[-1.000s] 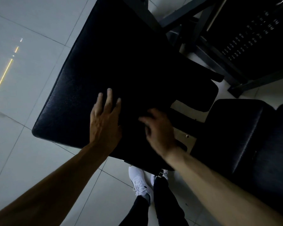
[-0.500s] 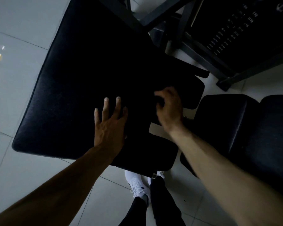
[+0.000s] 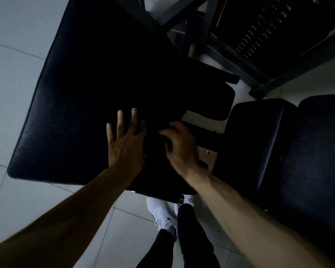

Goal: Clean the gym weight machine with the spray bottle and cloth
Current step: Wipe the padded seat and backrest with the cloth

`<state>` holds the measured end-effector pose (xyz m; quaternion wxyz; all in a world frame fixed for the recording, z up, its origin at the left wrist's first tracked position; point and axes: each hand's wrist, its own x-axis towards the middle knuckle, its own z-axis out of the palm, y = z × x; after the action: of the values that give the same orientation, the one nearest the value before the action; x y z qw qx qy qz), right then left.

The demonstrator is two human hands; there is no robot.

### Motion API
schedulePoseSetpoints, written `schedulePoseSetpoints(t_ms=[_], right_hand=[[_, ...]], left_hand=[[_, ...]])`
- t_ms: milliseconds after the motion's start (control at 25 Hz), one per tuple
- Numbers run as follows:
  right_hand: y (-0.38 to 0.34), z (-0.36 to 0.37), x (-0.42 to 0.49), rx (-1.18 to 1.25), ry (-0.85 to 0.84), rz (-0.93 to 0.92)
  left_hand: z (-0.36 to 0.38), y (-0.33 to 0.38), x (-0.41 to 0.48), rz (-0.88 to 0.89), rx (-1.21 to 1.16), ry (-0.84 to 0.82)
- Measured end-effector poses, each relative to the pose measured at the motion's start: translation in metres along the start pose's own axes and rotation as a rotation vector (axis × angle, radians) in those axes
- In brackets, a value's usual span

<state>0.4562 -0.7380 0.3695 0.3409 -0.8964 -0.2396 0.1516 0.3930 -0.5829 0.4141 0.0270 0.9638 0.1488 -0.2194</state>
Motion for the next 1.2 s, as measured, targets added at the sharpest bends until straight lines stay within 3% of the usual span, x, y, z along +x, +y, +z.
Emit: schedulePoseSetpoints(t_ms=[120, 200, 280, 360, 520, 680, 800, 920, 1000, 1200], right_hand=[[0.018, 0.002, -0.062, -0.084, -0.083, -0.076], [0.051, -0.002, -0.081, -0.069, -0.011, 0.094], [0.068, -0.003, -0.091, -0.043, 0.033, 0.379], [0.053, 0.003, -0.081, -0.066, 0.056, 0.501], [-0.006, 0.017, -0.05, 0.043, 0.126, 0.355], [0.003, 0.02, -0.097, -0.051, 0.088, 0.232], [0.005, 0.024, -0.1, -0.059, 0.053, 0.227], [-0.023, 0.025, -0.04, 0.045, 0.103, 0.01], [-0.025, 0.018, 0.015, -0.006, 0.143, -0.169], [-0.007, -0.011, 0.115, -0.021, 0.126, 0.092]], left_hand=[[0.003, 0.005, -0.005, 0.01, -0.009, 0.016], [0.011, 0.012, -0.013, 0.085, -0.018, 0.008], [0.021, 0.019, -0.024, 0.157, -0.014, -0.034], [0.026, 0.019, -0.029, 0.161, -0.011, -0.062], [0.022, 0.013, -0.027, 0.185, -0.006, -0.07], [0.023, 0.007, -0.028, 0.216, 0.023, -0.056], [0.016, -0.001, -0.026, 0.229, -0.093, -0.03], [-0.004, -0.018, -0.022, 0.157, -0.268, 0.117], [-0.016, -0.036, -0.016, 0.076, -0.262, 0.219], [-0.041, -0.09, -0.007, -0.328, -0.257, 0.301]])
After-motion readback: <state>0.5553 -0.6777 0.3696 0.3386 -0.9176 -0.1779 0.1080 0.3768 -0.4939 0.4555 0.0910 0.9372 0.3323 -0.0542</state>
